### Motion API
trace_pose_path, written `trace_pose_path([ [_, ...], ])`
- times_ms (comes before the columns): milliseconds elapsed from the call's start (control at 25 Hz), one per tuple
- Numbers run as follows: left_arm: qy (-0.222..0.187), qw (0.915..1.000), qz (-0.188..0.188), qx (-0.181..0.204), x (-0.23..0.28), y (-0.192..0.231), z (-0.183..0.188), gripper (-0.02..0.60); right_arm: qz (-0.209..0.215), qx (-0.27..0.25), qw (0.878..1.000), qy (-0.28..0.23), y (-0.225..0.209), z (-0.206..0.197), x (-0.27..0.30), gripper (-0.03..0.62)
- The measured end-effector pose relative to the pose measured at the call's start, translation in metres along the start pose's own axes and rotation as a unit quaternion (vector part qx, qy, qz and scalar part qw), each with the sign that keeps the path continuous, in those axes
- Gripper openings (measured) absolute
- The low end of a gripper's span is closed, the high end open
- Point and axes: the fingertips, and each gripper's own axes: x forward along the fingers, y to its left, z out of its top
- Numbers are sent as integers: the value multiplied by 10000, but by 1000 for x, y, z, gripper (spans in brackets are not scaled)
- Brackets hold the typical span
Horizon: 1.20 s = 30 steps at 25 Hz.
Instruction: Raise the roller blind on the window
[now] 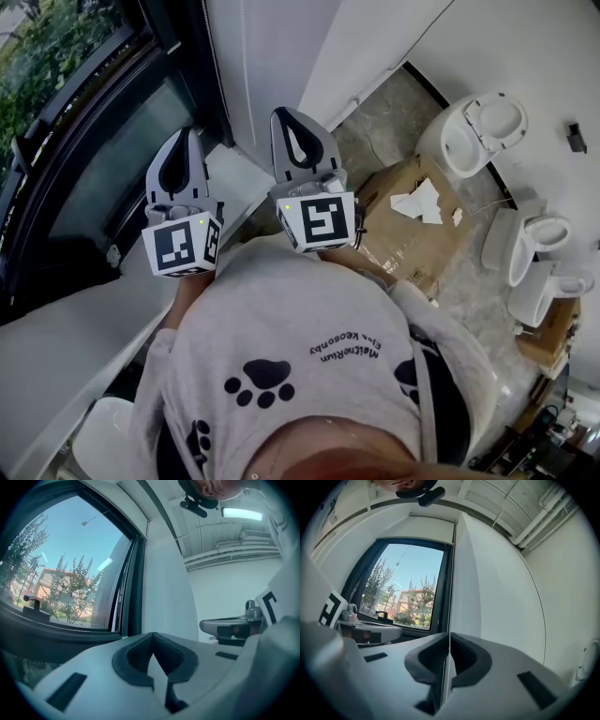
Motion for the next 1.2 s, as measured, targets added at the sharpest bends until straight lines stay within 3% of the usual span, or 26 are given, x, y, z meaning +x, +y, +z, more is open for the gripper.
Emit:
trace_pose_path([
  [280, 87, 9999, 40, -32, -6, -3, -4, 9, 46, -234, 9997, -39, 6, 3, -10, 8],
  [1200, 126, 9991, -402, -52, -12, -12, -12, 9, 117, -143, 9998, 119, 26, -8, -7, 8],
])
